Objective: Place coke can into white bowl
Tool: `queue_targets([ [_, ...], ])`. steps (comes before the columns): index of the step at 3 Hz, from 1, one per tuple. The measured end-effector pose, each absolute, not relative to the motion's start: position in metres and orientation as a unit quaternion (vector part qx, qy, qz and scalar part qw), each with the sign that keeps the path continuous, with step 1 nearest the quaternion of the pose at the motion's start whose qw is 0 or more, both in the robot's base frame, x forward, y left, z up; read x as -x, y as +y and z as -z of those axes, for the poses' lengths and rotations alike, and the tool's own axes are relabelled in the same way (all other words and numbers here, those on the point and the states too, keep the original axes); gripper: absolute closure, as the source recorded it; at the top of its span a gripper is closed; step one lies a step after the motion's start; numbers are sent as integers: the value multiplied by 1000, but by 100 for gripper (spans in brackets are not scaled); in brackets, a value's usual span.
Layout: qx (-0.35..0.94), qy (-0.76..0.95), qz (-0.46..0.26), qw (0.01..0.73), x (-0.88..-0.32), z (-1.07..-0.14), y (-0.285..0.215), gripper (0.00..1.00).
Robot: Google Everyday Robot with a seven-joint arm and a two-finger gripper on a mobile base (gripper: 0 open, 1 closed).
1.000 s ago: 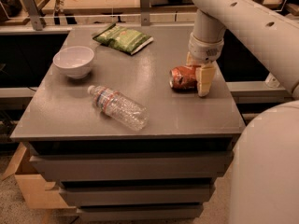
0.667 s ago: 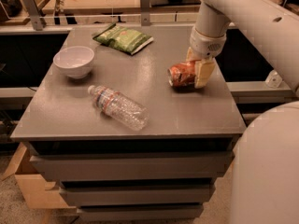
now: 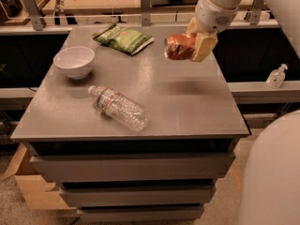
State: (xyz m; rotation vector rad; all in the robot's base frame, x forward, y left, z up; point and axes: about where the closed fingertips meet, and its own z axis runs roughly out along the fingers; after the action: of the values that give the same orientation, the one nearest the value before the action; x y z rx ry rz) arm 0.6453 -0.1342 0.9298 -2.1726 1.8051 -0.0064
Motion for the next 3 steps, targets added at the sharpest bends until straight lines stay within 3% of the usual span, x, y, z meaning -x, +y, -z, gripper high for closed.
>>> queue_targets([
  [1, 759, 630, 6, 165, -650, -929, -132, 100],
  [3, 773, 599, 70, 195, -653, -941, -55, 100],
])
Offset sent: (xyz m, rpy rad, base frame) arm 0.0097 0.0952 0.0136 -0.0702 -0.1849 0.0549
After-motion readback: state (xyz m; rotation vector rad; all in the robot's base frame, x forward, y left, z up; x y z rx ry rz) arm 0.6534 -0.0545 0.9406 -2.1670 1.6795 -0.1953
